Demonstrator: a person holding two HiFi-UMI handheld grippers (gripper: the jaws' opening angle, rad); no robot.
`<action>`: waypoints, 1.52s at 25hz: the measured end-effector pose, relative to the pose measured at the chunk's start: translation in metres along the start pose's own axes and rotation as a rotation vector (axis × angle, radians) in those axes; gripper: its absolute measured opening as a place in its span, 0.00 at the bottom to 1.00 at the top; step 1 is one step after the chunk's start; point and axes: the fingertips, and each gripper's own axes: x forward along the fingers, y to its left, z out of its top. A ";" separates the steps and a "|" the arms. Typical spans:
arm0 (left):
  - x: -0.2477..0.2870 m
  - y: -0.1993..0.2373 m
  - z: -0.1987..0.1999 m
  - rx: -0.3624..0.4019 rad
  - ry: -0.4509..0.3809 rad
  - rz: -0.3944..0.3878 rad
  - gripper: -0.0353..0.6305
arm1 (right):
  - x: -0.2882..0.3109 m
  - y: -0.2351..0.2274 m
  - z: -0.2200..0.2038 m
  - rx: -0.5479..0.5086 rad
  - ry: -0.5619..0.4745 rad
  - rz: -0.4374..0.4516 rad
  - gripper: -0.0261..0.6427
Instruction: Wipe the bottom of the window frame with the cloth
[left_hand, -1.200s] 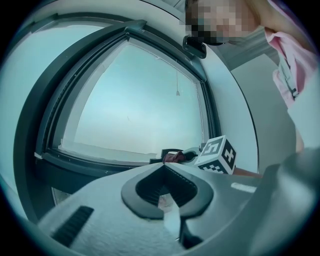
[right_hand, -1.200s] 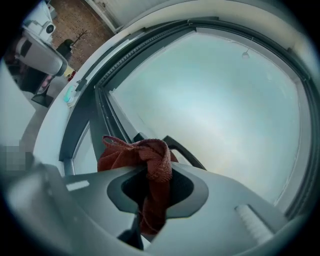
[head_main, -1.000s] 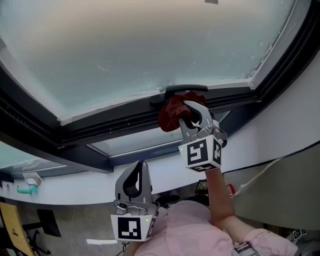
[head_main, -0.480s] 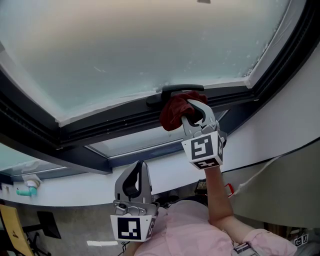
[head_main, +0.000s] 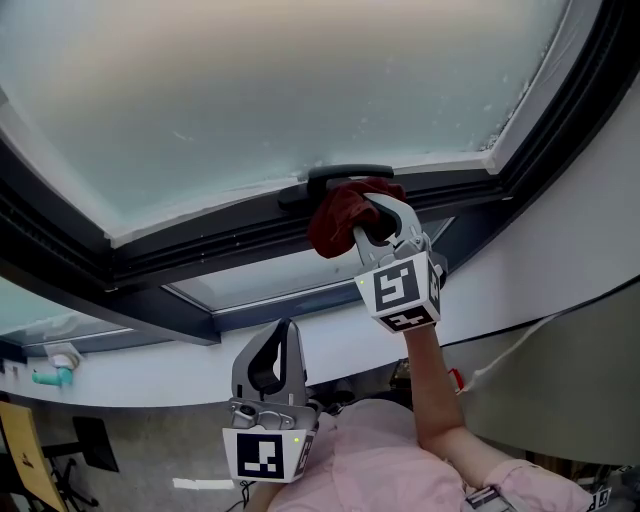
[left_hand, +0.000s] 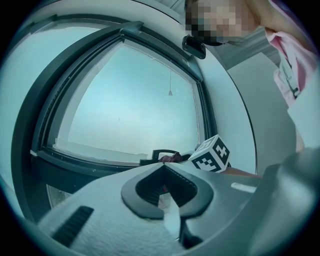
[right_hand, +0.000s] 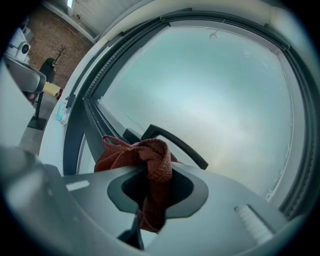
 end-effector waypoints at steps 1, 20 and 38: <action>0.001 -0.003 -0.001 0.002 0.000 0.002 0.05 | -0.001 0.000 0.000 -0.002 -0.004 0.001 0.14; -0.009 -0.037 -0.011 0.019 0.000 0.059 0.05 | -0.006 -0.014 -0.013 0.019 -0.007 0.025 0.14; -0.011 -0.021 -0.010 -0.004 0.003 0.050 0.05 | -0.007 -0.021 -0.017 0.027 0.007 -0.005 0.14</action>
